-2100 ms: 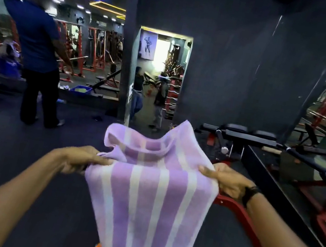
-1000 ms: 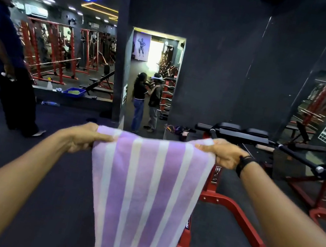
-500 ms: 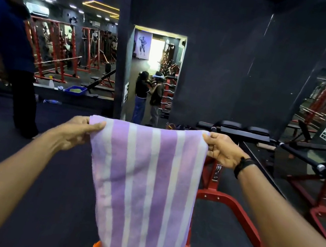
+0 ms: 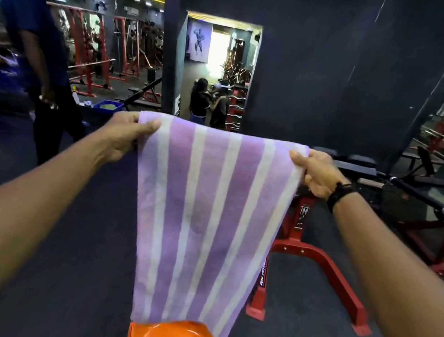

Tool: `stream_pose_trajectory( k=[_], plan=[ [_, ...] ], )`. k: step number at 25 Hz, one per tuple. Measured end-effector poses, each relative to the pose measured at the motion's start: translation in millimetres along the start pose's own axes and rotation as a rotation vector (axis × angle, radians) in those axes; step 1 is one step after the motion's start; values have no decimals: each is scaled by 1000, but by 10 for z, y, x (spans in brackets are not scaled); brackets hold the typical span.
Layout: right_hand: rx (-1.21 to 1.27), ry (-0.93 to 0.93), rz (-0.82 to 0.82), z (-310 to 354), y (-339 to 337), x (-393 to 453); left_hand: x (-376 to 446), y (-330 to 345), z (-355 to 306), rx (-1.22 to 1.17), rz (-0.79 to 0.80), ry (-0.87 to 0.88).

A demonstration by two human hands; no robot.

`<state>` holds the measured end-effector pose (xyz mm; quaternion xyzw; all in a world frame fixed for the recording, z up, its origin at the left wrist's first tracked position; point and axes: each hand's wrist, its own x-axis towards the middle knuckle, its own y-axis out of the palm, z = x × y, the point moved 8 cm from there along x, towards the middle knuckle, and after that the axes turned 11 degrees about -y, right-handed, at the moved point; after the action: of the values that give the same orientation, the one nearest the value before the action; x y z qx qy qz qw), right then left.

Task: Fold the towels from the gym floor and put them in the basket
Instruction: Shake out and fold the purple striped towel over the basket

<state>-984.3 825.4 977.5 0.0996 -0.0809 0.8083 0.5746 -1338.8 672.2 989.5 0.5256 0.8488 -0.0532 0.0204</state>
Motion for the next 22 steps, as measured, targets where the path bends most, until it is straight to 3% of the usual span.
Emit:
stream_pose_trajectory(
  k=[3, 6, 8, 11, 13, 15, 17, 19, 22],
  plan=[
    [29, -20, -60, 98, -61, 14, -40, 121, -43, 36, 86, 54],
    [27, -53, -101, 151, -96, 13, -34, 67, -84, 131, -68, 107],
    [59, -45, 4, 166, -46, -14, 4, 28, -61, 107, -108, 97],
    [-65, -1, 262, 103, 88, -112, 47, 124, 41, 120, 67, 51],
    [-83, -67, 132, 117, -9, -81, 73, 117, 92, 139, 47, 39],
    [33, -64, -44, 106, -137, -70, 91, 7, 88, 83, -112, 38],
    [60, -37, 4, 70, -106, -90, 90, -48, 105, 21, -169, 18],
    [-79, -88, 108, 50, -53, -104, 61, 10, 127, -19, -69, 17],
    [-433, -244, 89, 81, -139, -81, -9, 81, 118, 101, 1, 96]
  ],
)
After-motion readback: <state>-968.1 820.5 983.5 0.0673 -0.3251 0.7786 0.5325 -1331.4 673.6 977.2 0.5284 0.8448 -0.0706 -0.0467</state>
